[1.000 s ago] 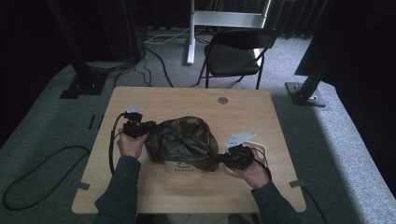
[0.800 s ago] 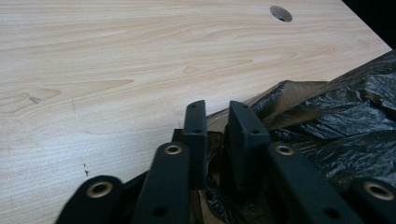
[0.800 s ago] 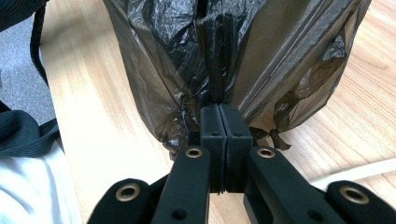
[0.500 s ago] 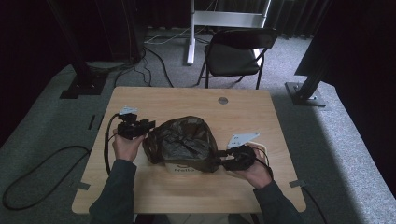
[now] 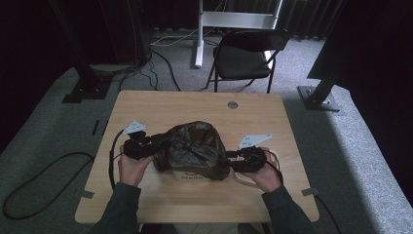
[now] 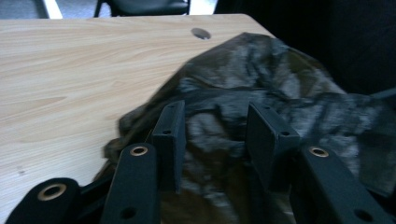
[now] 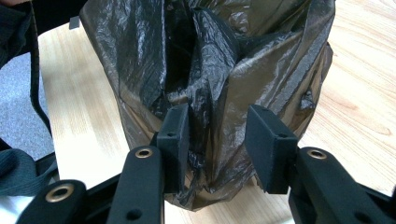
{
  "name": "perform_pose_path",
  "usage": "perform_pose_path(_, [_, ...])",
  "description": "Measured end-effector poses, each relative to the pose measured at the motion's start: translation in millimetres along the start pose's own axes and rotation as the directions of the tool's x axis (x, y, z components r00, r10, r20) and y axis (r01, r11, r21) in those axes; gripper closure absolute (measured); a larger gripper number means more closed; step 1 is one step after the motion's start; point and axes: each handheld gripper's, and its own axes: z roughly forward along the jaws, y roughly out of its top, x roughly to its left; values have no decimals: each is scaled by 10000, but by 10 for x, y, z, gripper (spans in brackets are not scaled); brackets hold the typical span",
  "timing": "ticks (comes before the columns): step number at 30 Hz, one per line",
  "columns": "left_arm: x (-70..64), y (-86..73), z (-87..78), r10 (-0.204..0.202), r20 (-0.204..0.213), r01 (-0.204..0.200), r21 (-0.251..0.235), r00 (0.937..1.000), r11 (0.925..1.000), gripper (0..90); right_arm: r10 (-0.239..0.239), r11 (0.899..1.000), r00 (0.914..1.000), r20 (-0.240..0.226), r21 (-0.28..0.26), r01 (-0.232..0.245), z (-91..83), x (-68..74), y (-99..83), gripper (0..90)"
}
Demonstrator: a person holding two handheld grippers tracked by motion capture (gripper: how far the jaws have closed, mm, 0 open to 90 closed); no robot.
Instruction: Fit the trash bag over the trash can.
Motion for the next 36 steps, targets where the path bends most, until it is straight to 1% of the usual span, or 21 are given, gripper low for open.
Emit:
perform_pose_path(4, [-142,-39,-36,296,242,-295,-75,9993,9995,568,-20,10000,10000,42,-35,20,1,-13,14,595])
perform_pose_path(5, [-142,-39,-36,296,242,-295,-75,9993,9995,564,-3,10000,10000,49,-33,4,0,-18,18,595])
perform_pose_path(6, [-206,-67,-49,461,294,-461,-8,9985,9989,560,10,10000,10000,45,-29,-9,1,-22,22,595])
perform_pose_path(7, [-206,-67,-49,461,294,-461,-8,9985,9989,560,0,10000,10000,53,-35,0,5,-27,26,595])
perform_pose_path(8, [-261,-97,-46,680,152,-682,139,9976,9976,560,-3,10000,10000,57,-26,3,8,-29,29,595])
perform_pose_path(9, [-283,-112,-42,772,74,-773,218,9970,9968,567,-7,10000,10000,52,-22,7,12,-30,32,596])
perform_pose_path(11, [-315,-141,-36,898,-66,-896,294,9959,9955,624,-1,10000,10000,65,-46,1,20,-29,36,595])
perform_pose_path(13, [-319,-168,-51,819,193,-823,188,9964,9964,691,20,10000,10000,83,-55,-19,27,-31,39,595])
perform_pose_path(17, [-341,-218,-90,874,194,-875,39,9960,9962,823,107,9999,9999,113,-82,-106,36,-46,46,595])
perform_pose_path(18, [-345,-230,-103,873,208,-873,15,9960,9962,823,107,9999,9999,113,-82,-106,36,-46,46,595])
perform_pose_path(19, [-361,-267,-146,861,223,-859,-89,9960,9963,872,122,9999,9999,116,-96,-121,34,-53,48,595])
perform_pose_path(21, [-380,-306,-192,888,258,-886,-96,9957,9960,900,164,9998,9997,156,-131,-162,30,-65,49,595])
perform_pose_path(24, [-396,-349,-237,943,230,-942,-91,9953,9955,900,221,9997,9995,205,-144,-218,26,-82,50,595])
perform_pose_path(28, [-389,-442,-297,862,228,-861,-59,9960,9963,900,404,9989,9986,350,-234,-396,24,-119,55,598])
perform_pose_path(29, [-342,-496,-287,766,236,-767,58,9968,9970,900,510,9985,9978,432,-244,-500,31,-146,59,600])
perform_pose_path(30, [-342,-496,-287,766,236,-767,58,9968,9970,900,585,9981,9972,468,-246,-574,39,-156,62,601])
perform_pose_path(31, [-289,-548,-265,591,232,-593,111,9980,9982,900,624,9978,9968,497,-236,-613,49,-169,65,602])
perform_pose_path(32, [-289,-548,-265,591,232,-593,111,9980,9982,900,624,9978,9968,497,-236,-613,49,-169,65,602])
perform_pose_path(33, [-254,-587,-246,456,278,-461,198,9986,9987,897,737,9971,9957,563,-235,-725,68,-186,69,602])
perform_pose_path(34, [-254,-587,-246,456,278,-461,198,9986,9987,879,737,9971,9957,563,-235,-725,68,-186,69,602])
perform_pose_path(36, [-208,-625,-212,535,135,-540,410,9985,9977,796,846,9963,9944,630,-219,-834,95,-213,74,602])
